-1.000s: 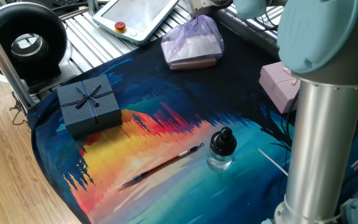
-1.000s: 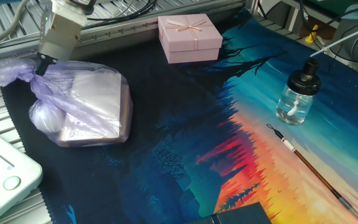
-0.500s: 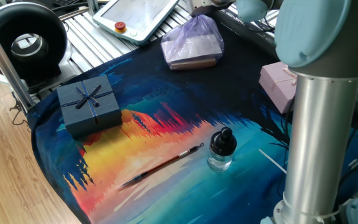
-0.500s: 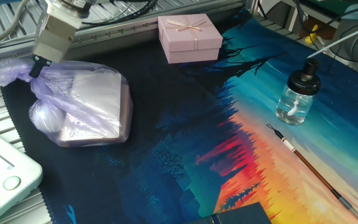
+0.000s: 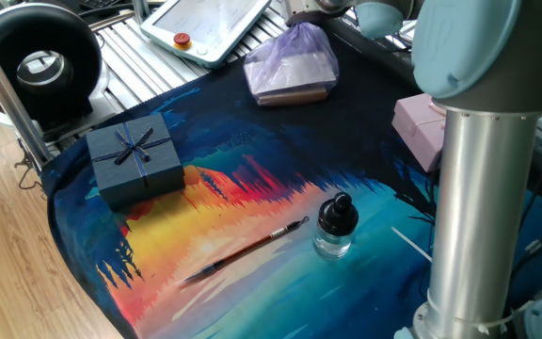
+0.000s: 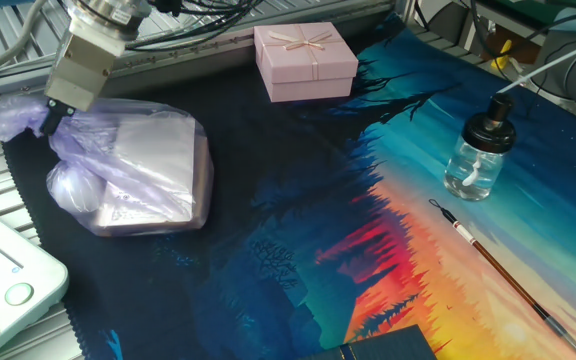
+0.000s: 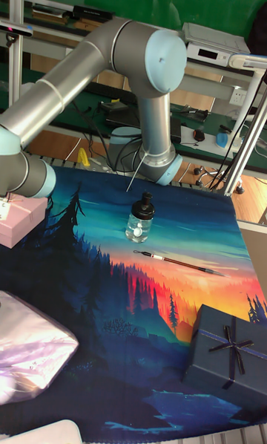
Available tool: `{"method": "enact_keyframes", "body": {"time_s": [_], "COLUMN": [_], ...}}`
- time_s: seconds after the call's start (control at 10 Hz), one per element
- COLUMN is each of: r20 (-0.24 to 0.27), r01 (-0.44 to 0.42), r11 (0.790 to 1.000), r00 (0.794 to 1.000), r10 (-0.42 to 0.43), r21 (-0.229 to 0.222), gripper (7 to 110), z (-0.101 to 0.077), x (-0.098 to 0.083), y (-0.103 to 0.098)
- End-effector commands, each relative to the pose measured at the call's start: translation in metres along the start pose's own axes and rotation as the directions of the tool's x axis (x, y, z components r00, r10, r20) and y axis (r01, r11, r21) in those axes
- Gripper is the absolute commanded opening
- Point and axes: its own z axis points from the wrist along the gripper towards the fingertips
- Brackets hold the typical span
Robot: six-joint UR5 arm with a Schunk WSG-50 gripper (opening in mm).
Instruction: Pick up a bag of things
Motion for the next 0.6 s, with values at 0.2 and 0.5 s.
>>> {"method": "enact_keyframes", "body": {"time_s": [0.2, 0.5], "r20": [-0.014, -0.012], "r01": [-0.005, -0.011], "r11": [1.000, 1.000], "r00": [1.000, 1.000], "r10": [0.005, 0.011], "r21": [-0.004, -0.008], "gripper": [66, 66], "z": [0.014, 0.021], "x": [0.018, 0.022], "y": [0.002, 0.000]}}
